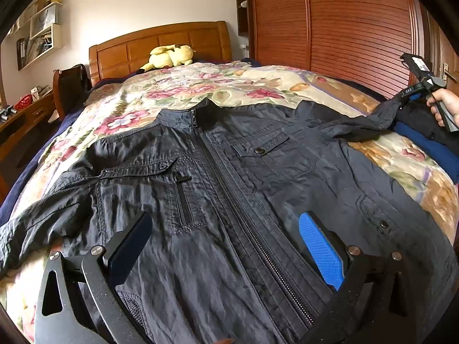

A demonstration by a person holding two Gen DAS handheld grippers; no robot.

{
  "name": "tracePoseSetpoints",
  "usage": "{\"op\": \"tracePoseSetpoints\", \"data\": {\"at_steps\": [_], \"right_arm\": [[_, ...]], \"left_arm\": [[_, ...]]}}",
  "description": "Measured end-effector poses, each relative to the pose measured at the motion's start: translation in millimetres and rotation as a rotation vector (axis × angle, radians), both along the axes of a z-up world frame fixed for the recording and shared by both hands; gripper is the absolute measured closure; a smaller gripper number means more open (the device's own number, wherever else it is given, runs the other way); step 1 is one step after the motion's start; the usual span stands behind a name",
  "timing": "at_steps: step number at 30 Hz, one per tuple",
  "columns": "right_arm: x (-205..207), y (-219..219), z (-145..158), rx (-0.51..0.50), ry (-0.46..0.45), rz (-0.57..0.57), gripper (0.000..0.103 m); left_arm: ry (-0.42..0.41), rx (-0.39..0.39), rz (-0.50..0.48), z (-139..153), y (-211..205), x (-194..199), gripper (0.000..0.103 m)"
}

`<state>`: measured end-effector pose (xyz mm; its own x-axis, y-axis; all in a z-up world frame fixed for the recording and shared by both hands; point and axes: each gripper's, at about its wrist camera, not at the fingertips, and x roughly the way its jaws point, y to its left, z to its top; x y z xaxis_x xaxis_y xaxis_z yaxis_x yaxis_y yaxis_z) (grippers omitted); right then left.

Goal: Fold large clothes
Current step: 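Reach the right tool to the jacket sleeve cuff and grasp it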

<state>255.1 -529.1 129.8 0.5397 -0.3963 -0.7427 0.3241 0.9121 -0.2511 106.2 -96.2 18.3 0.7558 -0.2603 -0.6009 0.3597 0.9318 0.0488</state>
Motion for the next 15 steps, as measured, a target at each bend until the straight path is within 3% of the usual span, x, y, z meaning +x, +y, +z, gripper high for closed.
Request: {"op": "tracePoseSetpoints", "data": {"at_steps": [3,8,15], "right_arm": [[-2.2,13.9,-0.5,-0.016,0.008,0.043,0.079],[-23.4,62.2,22.7,-0.059,-0.08,0.154,0.084],[-85.9,205.5,65.1,-0.093,-0.2,0.457,0.088]], "left_arm": [[-0.001,0.007,0.006,1.9,4.2,-0.2,0.001],[-0.006,-0.021,0.029,9.7,23.5,-2.7,0.001],[-0.047,-0.05,0.072,21.2,56.3,-15.1,0.001]]}}
